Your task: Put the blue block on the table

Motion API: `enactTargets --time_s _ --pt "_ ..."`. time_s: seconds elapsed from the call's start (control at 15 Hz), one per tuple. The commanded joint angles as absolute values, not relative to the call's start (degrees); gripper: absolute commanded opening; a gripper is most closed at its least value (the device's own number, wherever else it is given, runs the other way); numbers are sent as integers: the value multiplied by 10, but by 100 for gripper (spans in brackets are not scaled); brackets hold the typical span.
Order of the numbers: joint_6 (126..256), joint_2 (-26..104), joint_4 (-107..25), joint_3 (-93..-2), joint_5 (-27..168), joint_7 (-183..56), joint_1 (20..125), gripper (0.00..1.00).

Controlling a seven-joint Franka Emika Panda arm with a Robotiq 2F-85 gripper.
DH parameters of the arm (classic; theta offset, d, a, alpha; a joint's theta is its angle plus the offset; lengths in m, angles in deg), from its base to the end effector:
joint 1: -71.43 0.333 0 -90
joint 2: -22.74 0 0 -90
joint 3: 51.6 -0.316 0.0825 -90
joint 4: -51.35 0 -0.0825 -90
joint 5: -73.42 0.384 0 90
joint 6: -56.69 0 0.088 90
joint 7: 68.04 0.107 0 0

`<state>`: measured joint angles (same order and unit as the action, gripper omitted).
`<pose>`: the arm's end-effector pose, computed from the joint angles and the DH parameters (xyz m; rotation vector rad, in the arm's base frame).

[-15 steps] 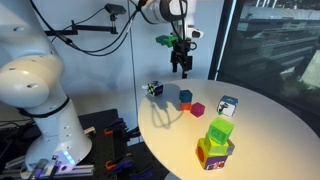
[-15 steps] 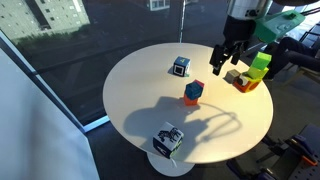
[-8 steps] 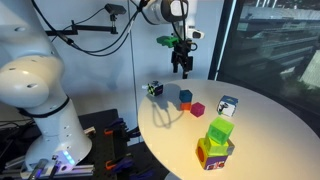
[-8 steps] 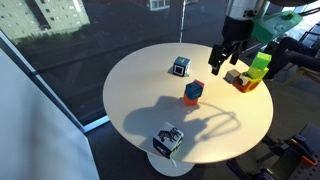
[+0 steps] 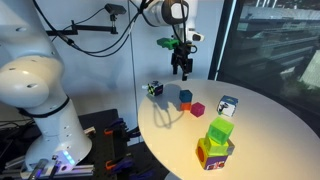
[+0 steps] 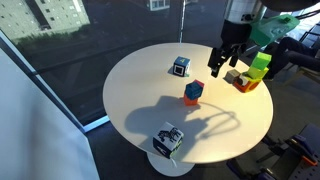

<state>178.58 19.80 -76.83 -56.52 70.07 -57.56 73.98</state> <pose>0.5051 0.0638 0.3866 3.0789 -0.0314 -0.0766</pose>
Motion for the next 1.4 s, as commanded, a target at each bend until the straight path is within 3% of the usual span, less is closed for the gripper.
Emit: enactTargets --time_s 0.0,0.6,1.33 --pt "1814 221 -765 -563 698 -556 744 100" --pt "1894 283 -757 -562 700 -515 757 100" --pt "1877 378 -673 -546 691 -445 777 100"
